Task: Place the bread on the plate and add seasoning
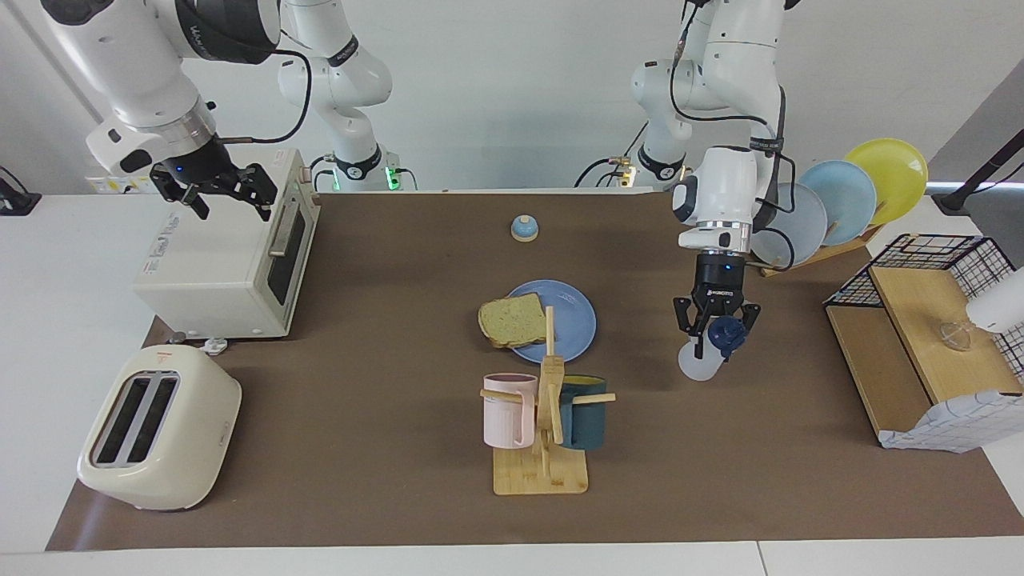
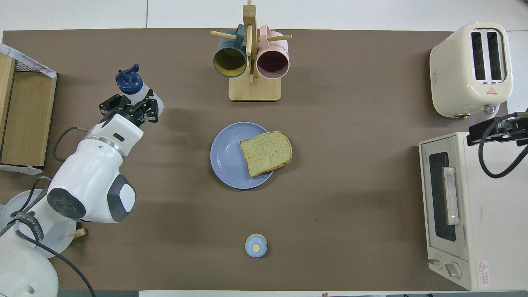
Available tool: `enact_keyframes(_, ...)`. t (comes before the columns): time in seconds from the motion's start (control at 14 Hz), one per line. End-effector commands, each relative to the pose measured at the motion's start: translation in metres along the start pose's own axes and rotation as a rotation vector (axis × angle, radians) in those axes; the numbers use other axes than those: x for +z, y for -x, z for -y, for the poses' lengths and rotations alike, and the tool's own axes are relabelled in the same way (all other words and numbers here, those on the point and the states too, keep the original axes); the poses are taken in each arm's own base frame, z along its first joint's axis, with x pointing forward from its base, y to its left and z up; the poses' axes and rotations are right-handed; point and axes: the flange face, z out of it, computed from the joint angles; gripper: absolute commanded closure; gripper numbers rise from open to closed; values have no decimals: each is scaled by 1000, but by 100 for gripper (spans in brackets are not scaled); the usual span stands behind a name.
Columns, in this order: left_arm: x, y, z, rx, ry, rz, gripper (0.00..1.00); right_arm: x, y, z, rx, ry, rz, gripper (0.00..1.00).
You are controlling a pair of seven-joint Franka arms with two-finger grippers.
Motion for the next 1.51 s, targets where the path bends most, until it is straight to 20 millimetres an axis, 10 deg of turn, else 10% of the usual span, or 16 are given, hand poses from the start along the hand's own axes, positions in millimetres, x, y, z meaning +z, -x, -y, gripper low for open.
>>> enact_keyframes(0.0,23,4,-6,-7,10,0,100,-2,1,-3,-23,-21,-5,0)
enact_keyframes(1.43,46,41,-31,43,52,78,100,-1,1,-3,-23,-21,-3,0)
